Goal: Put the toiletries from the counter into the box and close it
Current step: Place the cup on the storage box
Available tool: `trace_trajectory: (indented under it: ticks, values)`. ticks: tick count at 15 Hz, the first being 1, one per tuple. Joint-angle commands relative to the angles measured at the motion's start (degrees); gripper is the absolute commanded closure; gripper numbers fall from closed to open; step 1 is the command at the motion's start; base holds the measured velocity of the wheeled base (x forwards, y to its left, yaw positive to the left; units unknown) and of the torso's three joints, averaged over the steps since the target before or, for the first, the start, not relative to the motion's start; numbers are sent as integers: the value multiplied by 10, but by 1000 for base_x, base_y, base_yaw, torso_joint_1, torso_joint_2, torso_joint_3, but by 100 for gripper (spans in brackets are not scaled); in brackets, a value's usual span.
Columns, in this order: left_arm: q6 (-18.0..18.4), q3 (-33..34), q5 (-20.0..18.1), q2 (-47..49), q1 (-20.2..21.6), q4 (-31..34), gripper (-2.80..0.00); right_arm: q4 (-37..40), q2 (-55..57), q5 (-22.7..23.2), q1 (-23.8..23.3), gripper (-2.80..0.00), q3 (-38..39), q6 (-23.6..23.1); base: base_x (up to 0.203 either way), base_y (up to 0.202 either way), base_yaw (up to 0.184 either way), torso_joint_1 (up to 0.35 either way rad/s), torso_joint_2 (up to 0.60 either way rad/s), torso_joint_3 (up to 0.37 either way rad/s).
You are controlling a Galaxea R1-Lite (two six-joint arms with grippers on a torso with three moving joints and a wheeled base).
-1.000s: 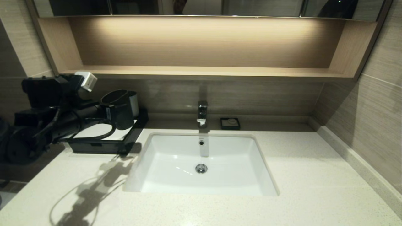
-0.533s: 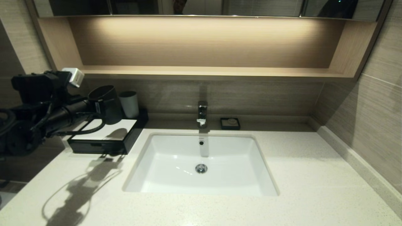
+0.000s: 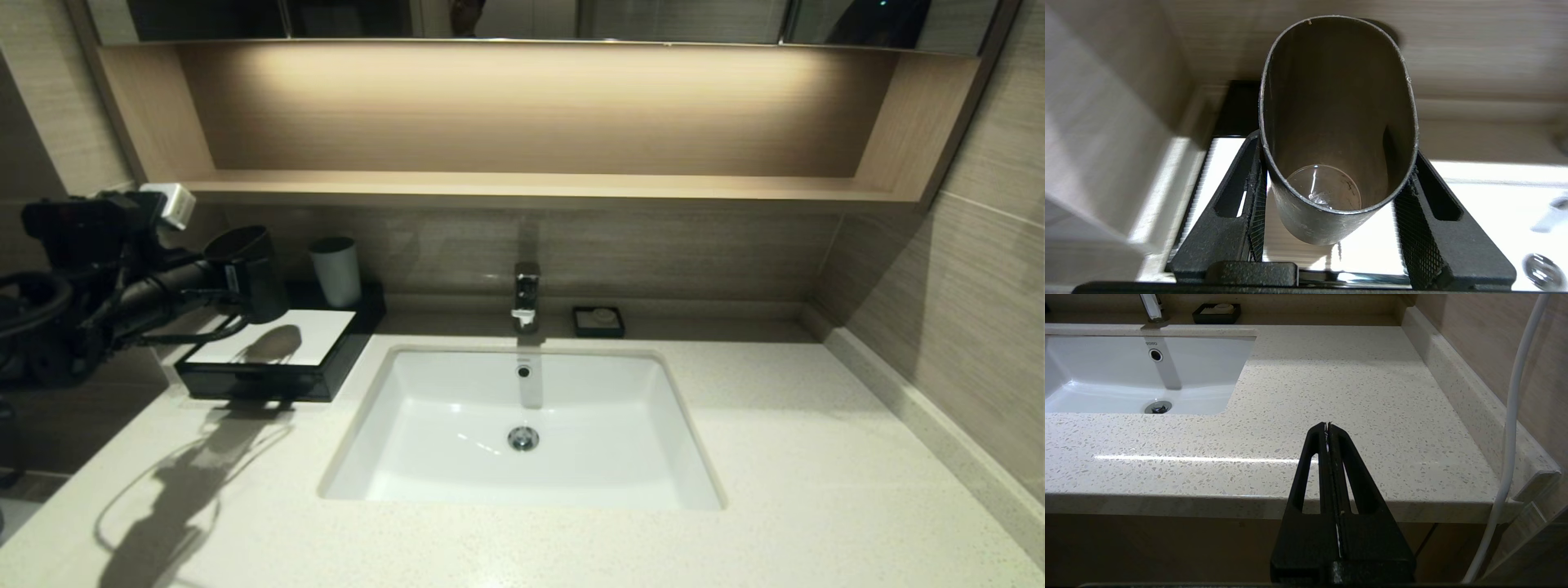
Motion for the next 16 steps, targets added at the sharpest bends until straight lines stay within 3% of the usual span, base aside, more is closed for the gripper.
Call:
trace_trajectory:
  ticks: [1,12,16]
  values:
    - [2,-13,12,22,14,2,0,0,0,0,0,0,1,0,0,0,0,0,0,0]
    - [9,-95,17,81,27,36,0,0,0,0,0,0,1,0,0,0,0,0,0,0]
    - [8,-133,29,102,32,78,0,0,0,0,0,0,1,0,0,0,0,0,0,0]
